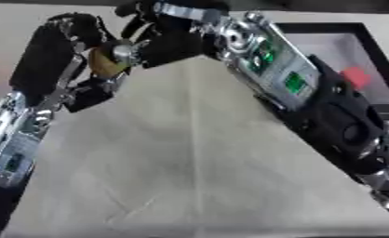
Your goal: Pick up the objects with one hand, pass them to the other hand, and then place them into the box on the other side of the table.
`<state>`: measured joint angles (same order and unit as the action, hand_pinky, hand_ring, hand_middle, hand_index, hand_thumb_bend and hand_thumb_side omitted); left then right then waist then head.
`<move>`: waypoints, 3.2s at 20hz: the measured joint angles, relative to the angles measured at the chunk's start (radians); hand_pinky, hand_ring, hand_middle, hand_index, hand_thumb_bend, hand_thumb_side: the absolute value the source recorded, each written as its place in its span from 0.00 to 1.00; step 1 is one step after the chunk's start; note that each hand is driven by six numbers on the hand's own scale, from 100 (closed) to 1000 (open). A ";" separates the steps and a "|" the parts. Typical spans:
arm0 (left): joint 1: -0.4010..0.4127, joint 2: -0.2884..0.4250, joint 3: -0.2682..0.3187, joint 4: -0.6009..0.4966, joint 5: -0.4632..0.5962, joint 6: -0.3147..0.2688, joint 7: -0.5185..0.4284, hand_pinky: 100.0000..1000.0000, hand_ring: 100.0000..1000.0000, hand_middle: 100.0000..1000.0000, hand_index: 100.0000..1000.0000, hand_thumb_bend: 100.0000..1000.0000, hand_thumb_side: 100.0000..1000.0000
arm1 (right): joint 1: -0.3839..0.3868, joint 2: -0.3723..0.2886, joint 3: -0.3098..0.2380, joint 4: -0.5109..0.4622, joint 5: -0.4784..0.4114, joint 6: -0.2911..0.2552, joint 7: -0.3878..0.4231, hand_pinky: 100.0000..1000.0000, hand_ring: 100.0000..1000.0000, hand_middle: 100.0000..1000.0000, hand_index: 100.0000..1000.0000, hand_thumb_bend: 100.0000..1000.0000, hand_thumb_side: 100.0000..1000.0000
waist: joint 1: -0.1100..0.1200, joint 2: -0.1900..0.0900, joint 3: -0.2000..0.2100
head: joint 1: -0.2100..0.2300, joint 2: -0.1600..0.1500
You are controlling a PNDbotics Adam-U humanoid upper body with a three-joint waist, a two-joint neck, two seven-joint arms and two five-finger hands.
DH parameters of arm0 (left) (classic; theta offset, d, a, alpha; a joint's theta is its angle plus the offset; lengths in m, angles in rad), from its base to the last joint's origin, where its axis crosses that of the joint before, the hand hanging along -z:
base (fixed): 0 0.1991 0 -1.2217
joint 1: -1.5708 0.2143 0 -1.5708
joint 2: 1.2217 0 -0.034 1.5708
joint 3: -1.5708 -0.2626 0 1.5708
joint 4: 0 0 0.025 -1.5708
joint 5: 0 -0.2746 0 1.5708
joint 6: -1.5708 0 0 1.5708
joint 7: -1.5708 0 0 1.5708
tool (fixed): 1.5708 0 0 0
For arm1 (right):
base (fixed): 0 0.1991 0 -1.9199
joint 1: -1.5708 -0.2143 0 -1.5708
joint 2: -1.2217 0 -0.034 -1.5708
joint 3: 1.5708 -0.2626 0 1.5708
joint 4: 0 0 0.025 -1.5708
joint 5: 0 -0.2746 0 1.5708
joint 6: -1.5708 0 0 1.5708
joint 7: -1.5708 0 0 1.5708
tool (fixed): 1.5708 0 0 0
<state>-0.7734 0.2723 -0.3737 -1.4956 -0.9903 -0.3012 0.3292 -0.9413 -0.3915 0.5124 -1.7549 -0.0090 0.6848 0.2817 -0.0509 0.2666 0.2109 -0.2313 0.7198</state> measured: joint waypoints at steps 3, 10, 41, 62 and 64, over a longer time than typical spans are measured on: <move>0.001 0.000 -0.003 0.000 -0.024 -0.005 0.013 0.51 0.35 0.32 0.44 0.00 0.00 | 0.001 0.001 0.008 0.026 0.004 -0.006 0.007 0.88 0.83 0.80 0.98 0.22 0.43 | 0.000 0.000 0.000 | -0.004 -0.001; 0.004 0.000 -0.009 0.002 -0.067 -0.018 0.035 0.51 0.35 0.30 0.44 0.00 0.00 | 0.009 0.007 0.026 0.083 0.068 -0.023 0.043 0.88 0.83 0.80 0.98 0.24 0.44 | 0.000 0.000 0.001 | -0.008 -0.001; 0.021 -0.013 0.017 0.036 -0.144 0.061 0.063 0.80 0.75 0.79 0.94 0.81 0.29 | 0.061 -0.012 -0.006 0.097 -0.484 0.050 -0.300 0.83 0.53 0.18 0.41 0.19 0.00 | 0.002 0.000 -0.002 | -0.019 0.017; 0.142 0.401 0.215 -0.004 0.338 0.252 -0.292 0.77 0.65 0.68 0.84 0.43 0.56 | 0.274 -0.420 -0.326 0.146 -0.421 0.016 -0.524 0.81 0.55 0.21 0.43 0.31 0.00 | 0.035 0.000 -0.016 | -0.105 0.016; 0.146 0.447 0.248 0.003 0.403 0.285 -0.333 0.78 0.65 0.68 0.84 0.44 0.54 | 0.285 -0.452 -0.347 0.183 -0.349 0.022 -0.509 0.81 0.55 0.21 0.44 0.33 0.00 | 0.037 0.000 -0.018 | -0.132 0.011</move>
<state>-0.6278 0.7191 -0.1255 -1.4923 -0.5876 -0.0159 -0.0041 -0.6560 -0.8432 0.1653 -1.5719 -0.3582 0.7063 -0.2274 -0.0142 0.2664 0.1928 -0.3637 0.7309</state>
